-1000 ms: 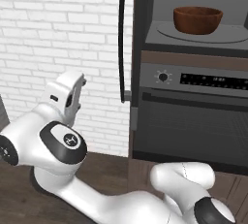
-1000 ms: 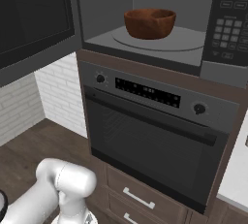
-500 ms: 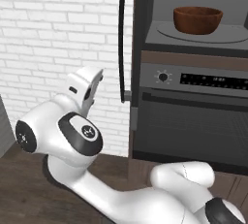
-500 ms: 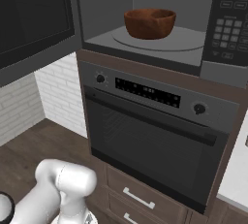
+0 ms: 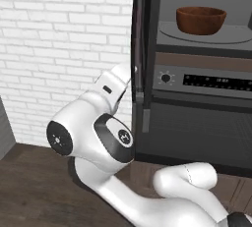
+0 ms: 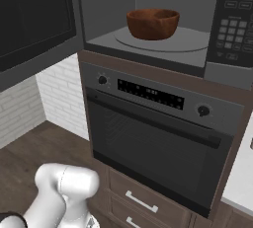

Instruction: Pick the carrot from the sink and place it in the bowl. Then pick the bowl and place it in the microwave. Then close the microwave door and press the start button.

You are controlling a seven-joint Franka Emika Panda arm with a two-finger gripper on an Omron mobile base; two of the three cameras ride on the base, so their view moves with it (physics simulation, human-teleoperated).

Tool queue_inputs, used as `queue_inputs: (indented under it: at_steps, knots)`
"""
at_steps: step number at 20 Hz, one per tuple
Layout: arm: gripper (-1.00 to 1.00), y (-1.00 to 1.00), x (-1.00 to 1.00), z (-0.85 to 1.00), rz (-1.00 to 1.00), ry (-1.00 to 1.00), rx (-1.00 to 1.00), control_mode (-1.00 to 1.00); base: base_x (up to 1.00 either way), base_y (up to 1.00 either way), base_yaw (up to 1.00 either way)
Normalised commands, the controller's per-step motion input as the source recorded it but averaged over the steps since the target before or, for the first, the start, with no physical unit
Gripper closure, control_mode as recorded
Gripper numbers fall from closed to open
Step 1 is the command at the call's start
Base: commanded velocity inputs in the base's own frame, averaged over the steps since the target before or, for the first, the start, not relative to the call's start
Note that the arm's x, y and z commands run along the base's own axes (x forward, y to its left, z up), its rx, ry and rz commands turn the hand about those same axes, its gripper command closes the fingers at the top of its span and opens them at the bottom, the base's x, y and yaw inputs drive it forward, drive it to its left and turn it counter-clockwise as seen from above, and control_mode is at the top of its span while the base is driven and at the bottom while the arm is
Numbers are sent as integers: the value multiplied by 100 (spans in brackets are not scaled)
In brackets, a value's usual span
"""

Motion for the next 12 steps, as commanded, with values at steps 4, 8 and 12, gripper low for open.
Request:
queue_inputs:
  at_steps: [4, 8, 12]
  knots:
    - [-100, -51, -68, 26, 0, -36, 4, -100, 0, 0, 0]
    - [-100, -81, -53, 27, 0, -27, 9, -100, 0, 0, 0]
    - [-100, -84, -16, 25, 0, -17, 12, -100, 0, 0, 0]
